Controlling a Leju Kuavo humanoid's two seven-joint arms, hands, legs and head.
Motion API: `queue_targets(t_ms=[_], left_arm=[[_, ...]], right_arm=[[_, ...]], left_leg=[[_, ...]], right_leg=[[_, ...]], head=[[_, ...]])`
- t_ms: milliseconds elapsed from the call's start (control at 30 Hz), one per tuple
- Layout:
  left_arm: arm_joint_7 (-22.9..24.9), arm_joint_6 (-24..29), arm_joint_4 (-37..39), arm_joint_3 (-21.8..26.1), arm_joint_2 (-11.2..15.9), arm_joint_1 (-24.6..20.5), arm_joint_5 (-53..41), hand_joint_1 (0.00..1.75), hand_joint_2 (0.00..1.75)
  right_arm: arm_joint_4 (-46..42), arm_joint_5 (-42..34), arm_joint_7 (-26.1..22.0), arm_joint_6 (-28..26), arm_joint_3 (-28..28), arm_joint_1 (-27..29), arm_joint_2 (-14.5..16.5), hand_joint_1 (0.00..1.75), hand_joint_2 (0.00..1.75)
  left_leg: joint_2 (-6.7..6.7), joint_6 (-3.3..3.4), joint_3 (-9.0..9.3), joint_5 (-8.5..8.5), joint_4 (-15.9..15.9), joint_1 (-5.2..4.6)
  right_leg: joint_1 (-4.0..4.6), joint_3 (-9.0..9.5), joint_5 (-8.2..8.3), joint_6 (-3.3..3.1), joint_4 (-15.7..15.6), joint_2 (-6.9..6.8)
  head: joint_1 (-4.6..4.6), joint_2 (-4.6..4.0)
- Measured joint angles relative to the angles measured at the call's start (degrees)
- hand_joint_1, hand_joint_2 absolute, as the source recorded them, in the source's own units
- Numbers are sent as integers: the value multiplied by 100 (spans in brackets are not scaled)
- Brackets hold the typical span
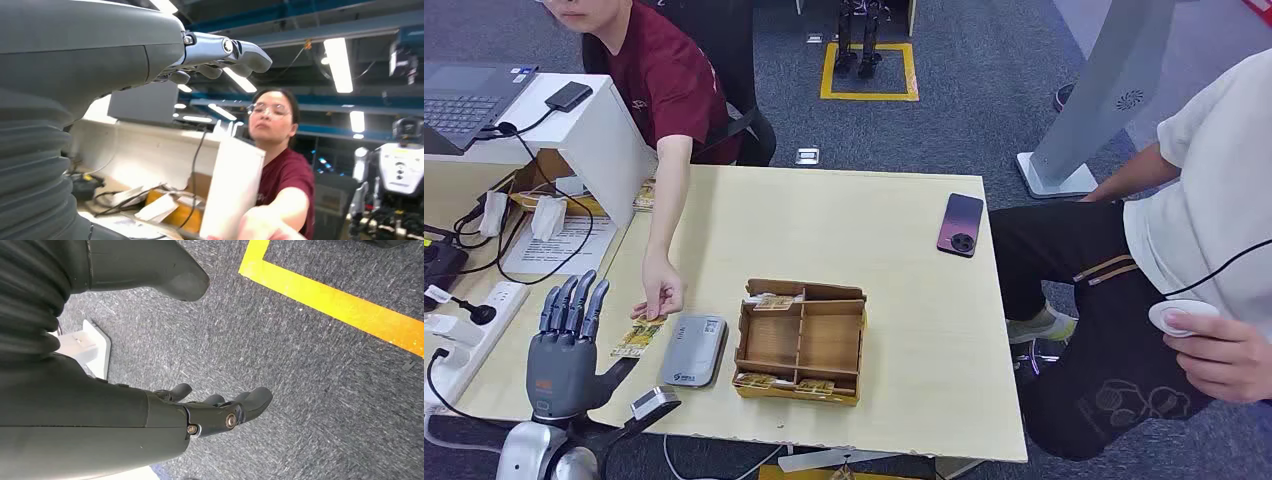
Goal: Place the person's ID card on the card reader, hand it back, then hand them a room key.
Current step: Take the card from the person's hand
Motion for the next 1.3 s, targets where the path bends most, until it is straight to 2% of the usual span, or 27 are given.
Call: queue_targets(t_ms=[633, 667, 767, 800, 1300], left_arm=[[4, 0, 186, 38, 0, -159, 92, 0, 175], [4, 0, 189, 38, 0, -160, 93, 13, 175], [4, 0, 192, 38, 0, -159, 94, 140, 175], [4, 0, 192, 38, 0, -159, 94, 171, 175], [-191, 0, 197, 38, 113, -99, 345, 175, 175]], right_arm=[[0, 34, 2, -20, -10, -9, 10, 0, 175], [0, 34, 2, -20, -10, -9, 10, 0, 175], [0, 34, 2, -20, -10, -9, 10, 0, 175], [0, 34, 2, -20, -10, -9, 10, 0, 175], [0, 94, -3, -18, -23, -11, 12, 0, 175]], left_leg=[[1, 0, 0, 0, 0, 0], [1, 0, 0, 0, 0, 0], [1, 0, 0, 0, 0, 0], [1, 0, 0, 0, 0, 0], [0, 0, -2, 0, 0, 0]], right_leg=[[0, -1, 0, 0, 0, 1], [0, -1, 0, 0, 0, 1], [0, -1, 0, 0, 0, 1], [0, -1, 0, 0, 0, 1], [0, -1, -1, 0, 0, 1]], head=[[-1, 1], [-1, 1], [-1, 1], [-1, 2], [-1, 1]])
